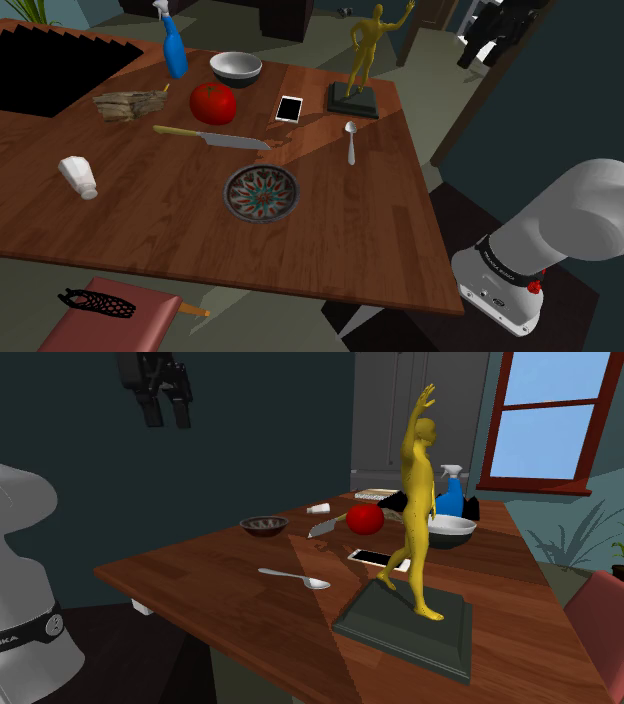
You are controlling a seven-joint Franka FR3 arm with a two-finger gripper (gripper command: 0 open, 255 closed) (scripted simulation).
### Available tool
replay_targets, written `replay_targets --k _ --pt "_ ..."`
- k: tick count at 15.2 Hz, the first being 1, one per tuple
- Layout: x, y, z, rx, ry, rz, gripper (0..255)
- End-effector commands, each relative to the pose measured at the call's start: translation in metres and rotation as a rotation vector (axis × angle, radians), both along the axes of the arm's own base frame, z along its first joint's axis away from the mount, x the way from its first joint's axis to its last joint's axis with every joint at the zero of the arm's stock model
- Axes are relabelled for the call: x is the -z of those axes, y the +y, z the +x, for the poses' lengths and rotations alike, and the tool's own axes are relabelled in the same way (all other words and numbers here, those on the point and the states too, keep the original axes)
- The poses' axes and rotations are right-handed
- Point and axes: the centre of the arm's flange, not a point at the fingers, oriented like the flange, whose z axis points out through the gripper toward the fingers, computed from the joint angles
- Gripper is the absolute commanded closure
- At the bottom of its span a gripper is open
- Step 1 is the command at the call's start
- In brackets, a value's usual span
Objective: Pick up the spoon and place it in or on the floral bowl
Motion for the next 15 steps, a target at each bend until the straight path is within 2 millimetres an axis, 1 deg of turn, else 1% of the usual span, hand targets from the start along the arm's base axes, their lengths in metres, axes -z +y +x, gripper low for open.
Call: replay_targets --k 1,8,15 --pt "0.0 0.0 0.0 0.0 0.0 0.0 0" --pt "0.07 0.051 0.045 0.158 0.004 -0.066 0" --pt "0.144 0.089 0.097 0.316 0.007 -0.133 0"
